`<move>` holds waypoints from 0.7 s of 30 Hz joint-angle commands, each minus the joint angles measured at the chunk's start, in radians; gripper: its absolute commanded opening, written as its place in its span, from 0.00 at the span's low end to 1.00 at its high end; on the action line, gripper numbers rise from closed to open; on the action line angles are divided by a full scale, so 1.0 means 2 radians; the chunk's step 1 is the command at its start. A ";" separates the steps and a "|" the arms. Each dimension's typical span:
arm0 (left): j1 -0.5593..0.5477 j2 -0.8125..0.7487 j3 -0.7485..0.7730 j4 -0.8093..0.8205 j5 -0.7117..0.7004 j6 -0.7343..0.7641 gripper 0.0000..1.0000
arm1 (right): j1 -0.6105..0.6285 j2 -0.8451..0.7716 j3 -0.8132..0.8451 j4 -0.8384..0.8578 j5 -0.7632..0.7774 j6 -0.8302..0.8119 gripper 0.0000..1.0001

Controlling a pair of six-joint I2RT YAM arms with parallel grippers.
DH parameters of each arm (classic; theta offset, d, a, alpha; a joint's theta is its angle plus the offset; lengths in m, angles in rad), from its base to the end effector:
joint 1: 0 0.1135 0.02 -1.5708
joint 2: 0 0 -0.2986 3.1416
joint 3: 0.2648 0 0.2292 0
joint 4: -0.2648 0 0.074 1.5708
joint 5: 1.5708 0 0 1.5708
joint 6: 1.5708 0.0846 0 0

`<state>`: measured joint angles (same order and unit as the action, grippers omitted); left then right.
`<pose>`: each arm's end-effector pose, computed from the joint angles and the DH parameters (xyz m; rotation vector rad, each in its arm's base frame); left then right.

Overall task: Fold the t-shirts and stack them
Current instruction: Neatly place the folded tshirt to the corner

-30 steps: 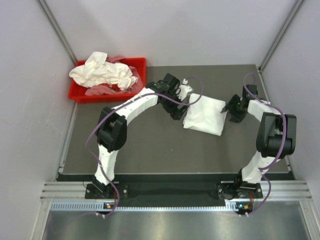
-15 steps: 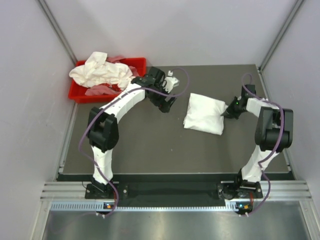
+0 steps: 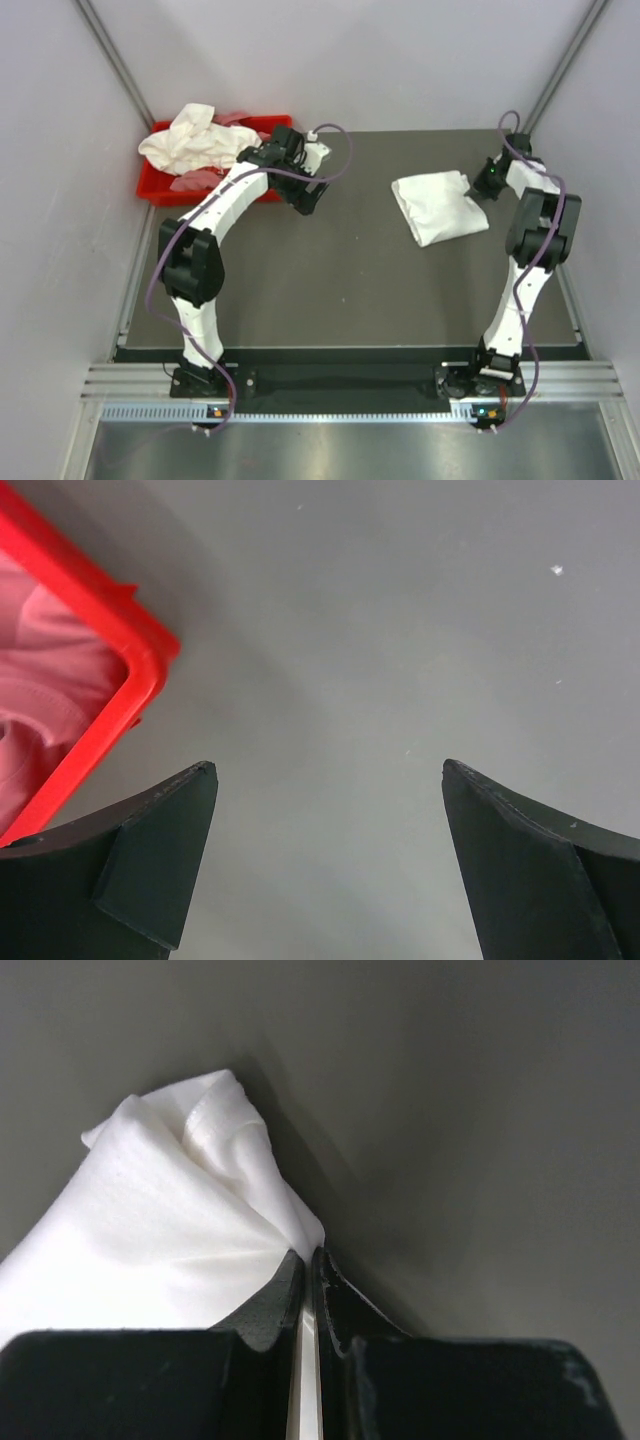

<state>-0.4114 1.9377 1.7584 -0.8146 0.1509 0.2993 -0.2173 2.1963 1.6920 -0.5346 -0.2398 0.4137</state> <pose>0.3995 -0.1882 0.2797 0.9461 2.3840 -0.2362 0.4894 -0.0875 0.1666 0.7285 2.5080 0.3827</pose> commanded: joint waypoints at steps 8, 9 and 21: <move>0.006 -0.034 0.010 -0.026 -0.071 0.022 0.99 | -0.044 0.134 0.265 -0.009 0.076 0.017 0.00; 0.006 -0.033 0.014 -0.026 -0.071 0.022 0.99 | -0.046 0.143 0.284 -0.009 0.081 0.018 0.00; 0.013 -0.010 0.034 -0.047 -0.123 0.028 0.99 | -0.087 0.234 0.396 0.077 0.118 0.082 0.00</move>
<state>-0.3923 1.9224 1.7844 -0.8917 -0.0597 0.3435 -0.3710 2.6358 2.4084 -0.4892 -0.0532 0.5282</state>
